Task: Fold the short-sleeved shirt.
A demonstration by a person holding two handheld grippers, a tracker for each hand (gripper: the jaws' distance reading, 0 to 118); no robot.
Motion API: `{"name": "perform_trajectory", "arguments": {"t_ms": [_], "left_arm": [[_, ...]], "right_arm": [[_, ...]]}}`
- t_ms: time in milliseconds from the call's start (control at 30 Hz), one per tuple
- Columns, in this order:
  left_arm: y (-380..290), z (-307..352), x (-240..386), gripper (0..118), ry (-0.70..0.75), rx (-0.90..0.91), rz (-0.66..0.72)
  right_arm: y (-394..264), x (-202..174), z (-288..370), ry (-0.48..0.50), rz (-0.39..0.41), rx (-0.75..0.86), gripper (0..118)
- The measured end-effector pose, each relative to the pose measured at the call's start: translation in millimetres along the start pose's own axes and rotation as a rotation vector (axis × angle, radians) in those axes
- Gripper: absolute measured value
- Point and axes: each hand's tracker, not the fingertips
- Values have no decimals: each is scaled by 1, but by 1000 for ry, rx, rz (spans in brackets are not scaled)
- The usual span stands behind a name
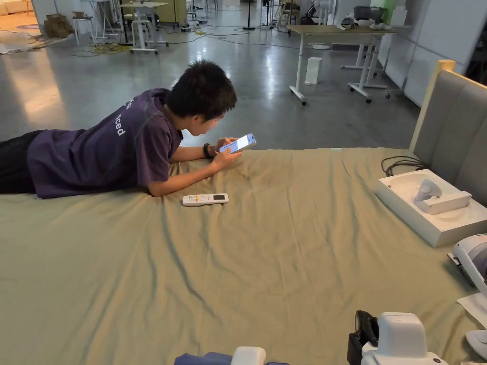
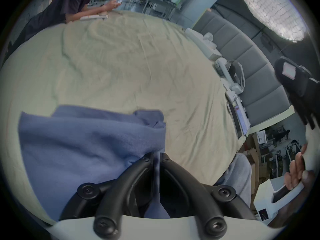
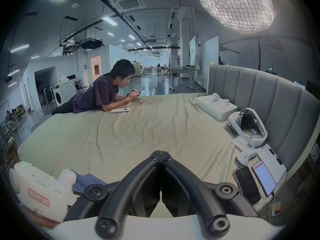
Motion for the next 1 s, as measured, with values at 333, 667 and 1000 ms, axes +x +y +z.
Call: {"name": "perform_trajectory", "arguments": {"t_ms": [333, 667, 1000], "left_arm": [[30, 146, 10, 2, 213, 702, -279], [28, 230, -12, 2, 537, 1063, -305], [3, 232, -59, 2, 567, 964, -215]], "right_arm": [[45, -15, 10, -20, -3, 168, 0], [87, -35, 23, -90, 1, 357, 0], [42, -69, 31, 98, 50, 142, 0]]}}
